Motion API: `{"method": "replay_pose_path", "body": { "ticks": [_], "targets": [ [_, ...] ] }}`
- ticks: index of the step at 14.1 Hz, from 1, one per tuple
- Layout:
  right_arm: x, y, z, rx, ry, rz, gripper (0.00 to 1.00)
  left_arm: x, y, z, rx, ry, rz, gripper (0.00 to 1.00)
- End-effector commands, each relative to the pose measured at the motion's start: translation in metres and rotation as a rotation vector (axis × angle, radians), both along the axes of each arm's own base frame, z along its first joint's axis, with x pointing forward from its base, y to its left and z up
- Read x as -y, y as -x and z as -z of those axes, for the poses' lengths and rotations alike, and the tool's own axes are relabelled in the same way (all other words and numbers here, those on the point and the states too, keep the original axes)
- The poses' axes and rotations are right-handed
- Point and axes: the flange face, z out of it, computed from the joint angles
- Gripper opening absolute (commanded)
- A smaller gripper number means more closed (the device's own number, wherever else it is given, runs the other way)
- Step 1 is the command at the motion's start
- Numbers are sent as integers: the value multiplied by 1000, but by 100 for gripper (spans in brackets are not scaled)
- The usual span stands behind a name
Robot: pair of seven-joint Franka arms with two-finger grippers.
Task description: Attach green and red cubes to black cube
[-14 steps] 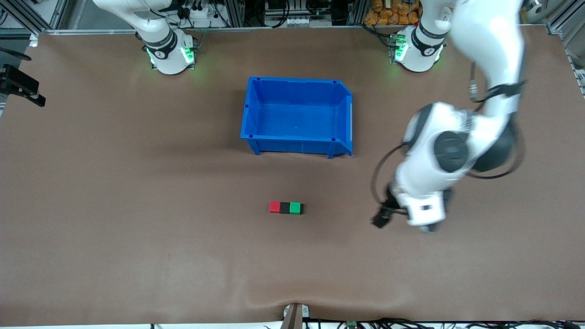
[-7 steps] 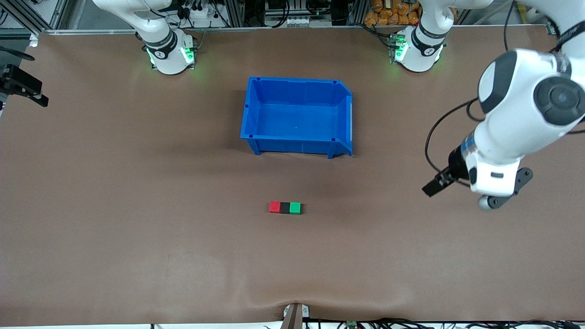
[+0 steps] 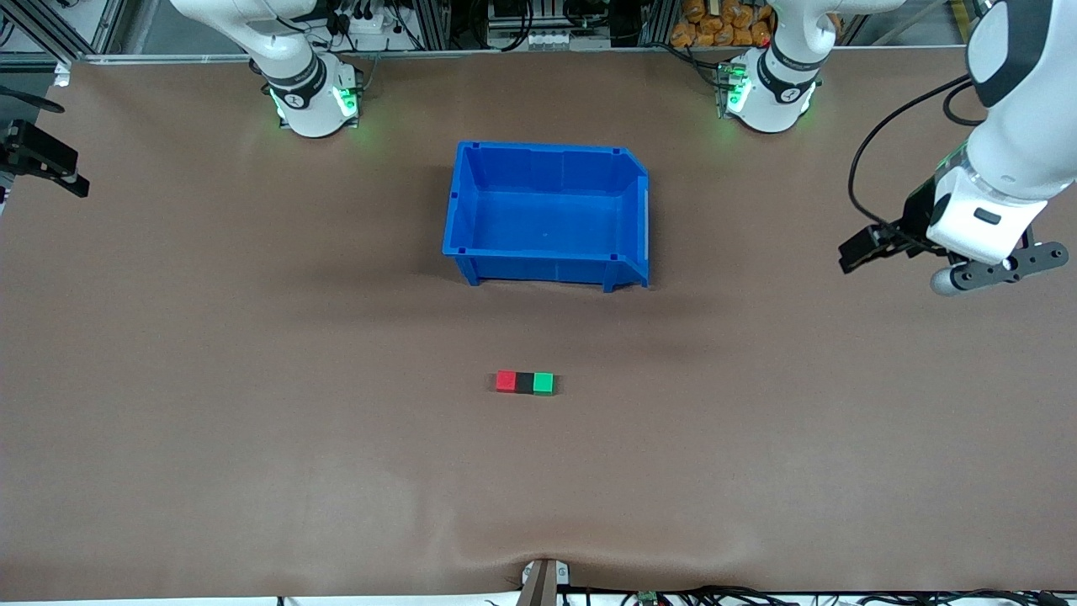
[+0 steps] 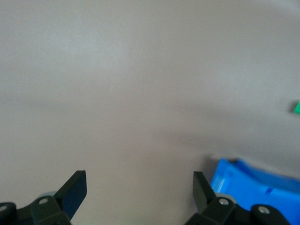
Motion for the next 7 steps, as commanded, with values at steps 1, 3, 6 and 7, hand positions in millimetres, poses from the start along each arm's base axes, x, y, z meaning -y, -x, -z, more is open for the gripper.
{"method": "replay_pose_path", "body": {
  "ticks": [1, 3, 6, 7],
  "targets": [
    [0, 0, -3, -3, 23, -4, 100, -24, 14, -12, -50, -4, 169, 100],
    [2, 0, -3, -3, 21, -4, 100, -26, 12, -33, -37, -8, 208, 100],
    [5, 1, -3, -11, 62, 5, 100, -19, 18, -47, -62, -18, 227, 100],
    [6, 1, -5, -8, 59, 3, 100, -20, 19, -49, -71, -5, 224, 100]
  ]
}}
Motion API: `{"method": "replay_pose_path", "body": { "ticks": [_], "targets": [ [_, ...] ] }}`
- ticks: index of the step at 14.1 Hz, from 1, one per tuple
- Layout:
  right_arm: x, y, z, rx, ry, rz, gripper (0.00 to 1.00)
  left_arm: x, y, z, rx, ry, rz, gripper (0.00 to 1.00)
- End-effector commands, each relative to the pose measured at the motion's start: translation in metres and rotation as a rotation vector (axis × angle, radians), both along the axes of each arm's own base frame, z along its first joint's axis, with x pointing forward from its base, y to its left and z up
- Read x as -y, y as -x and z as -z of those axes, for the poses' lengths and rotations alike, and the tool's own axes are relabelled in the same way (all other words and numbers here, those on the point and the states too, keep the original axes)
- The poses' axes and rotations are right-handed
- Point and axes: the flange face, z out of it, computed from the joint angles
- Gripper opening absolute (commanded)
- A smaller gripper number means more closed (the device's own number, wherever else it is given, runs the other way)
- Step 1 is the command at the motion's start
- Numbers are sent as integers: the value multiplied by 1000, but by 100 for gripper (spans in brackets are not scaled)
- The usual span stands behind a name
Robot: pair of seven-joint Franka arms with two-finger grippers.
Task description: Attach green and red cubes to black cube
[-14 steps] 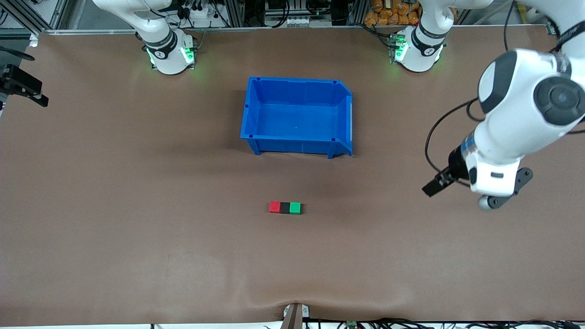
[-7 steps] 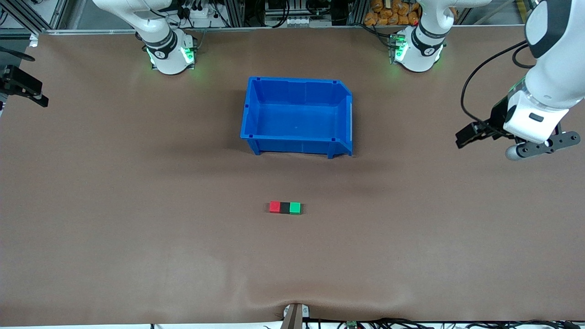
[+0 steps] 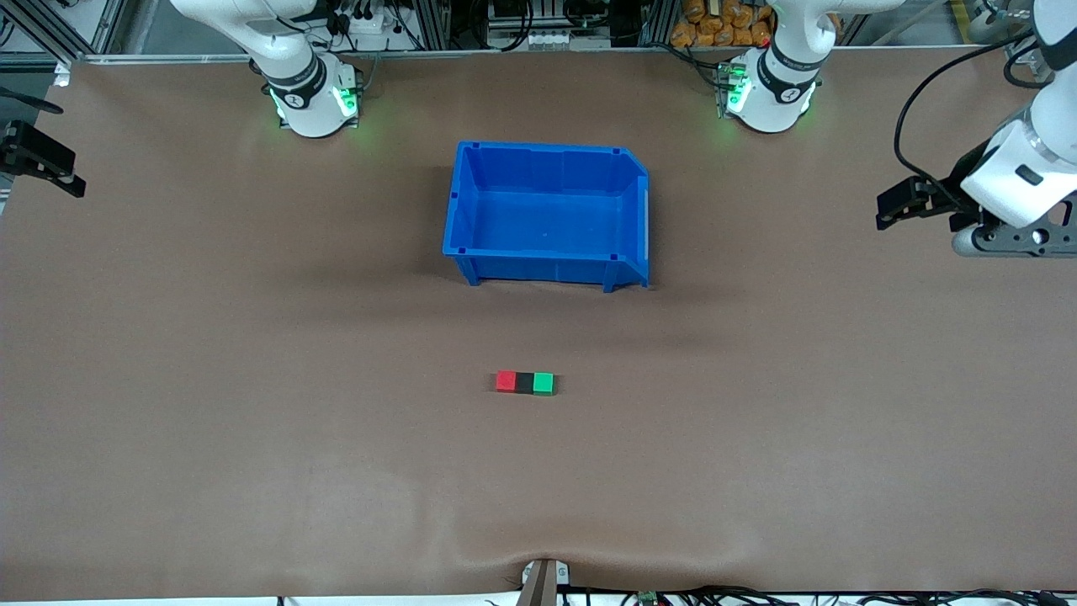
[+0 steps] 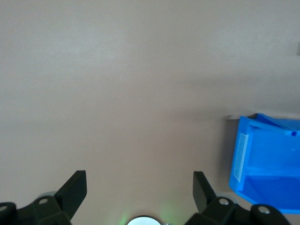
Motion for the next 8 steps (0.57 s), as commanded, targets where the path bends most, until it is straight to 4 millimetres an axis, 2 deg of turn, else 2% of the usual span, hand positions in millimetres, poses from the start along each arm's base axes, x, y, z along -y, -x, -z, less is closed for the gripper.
{"method": "replay_pose_path", "body": {
  "ticks": [1, 3, 5, 8],
  "targets": [
    [-2, 0, -4, -7, 24, -3, 100, -1, 5, -12, -22, -12, 16, 100],
    [-1, 0, -4, -7, 26, -7, 100, 0, 7, -20, -13, -9, 16, 100],
    [-9, 2, -2, -22, 32, -14, 100, -1, 10, -26, -21, -12, 20, 100],
    [0, 3, -2, -27, 25, 3, 100, -1, 9, -26, -19, -19, 22, 100]
  ]
}}
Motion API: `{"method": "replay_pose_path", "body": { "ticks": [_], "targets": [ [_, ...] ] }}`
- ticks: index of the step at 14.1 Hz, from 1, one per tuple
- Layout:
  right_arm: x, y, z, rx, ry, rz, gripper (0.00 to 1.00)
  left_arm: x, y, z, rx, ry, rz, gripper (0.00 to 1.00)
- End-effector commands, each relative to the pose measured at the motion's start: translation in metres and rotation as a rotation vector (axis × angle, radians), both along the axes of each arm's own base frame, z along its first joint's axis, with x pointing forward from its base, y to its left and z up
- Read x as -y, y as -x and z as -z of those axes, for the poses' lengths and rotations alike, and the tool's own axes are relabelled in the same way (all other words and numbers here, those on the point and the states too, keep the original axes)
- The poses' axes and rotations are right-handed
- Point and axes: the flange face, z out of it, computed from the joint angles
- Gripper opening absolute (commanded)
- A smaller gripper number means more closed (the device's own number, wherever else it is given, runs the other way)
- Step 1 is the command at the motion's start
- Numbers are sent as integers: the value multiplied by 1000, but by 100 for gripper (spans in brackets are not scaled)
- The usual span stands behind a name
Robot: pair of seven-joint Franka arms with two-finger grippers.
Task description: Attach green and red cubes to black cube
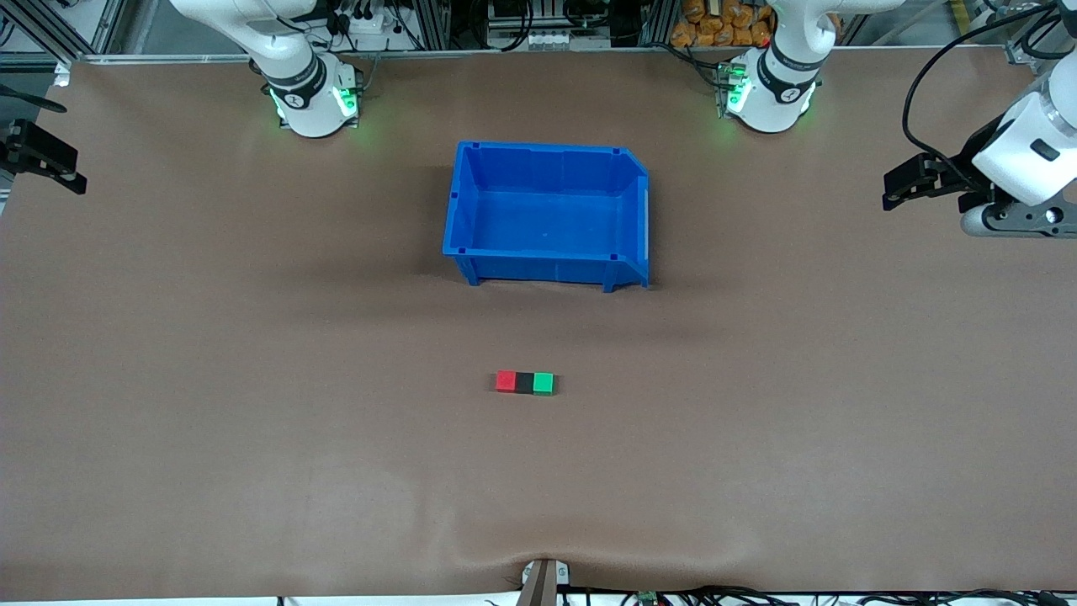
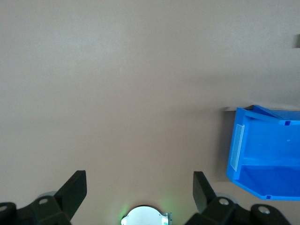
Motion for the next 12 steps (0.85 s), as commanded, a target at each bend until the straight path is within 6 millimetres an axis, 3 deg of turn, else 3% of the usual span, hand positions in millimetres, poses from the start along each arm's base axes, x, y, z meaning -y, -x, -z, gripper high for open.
{"method": "replay_pose_path", "body": {
  "ticks": [1, 4, 6, 10, 12],
  "targets": [
    [1, 0, -4, -7, 21, 2, 100, -3, 3, -7, 2, -17, 16, 100],
    [-11, 0, -3, -11, 20, -16, 100, -4, -1, -7, 22, -19, 20, 100],
    [-1, 1, -3, -12, 13, 1, 100, -5, -2, -8, 30, -38, 29, 100],
    [-16, 0, -3, -14, 13, -26, 100, -5, -2, -8, 29, -39, 38, 100],
    [1, 2, -1, -29, 10, 8, 100, -4, -1, -8, 30, -39, 40, 100]
  ]
}}
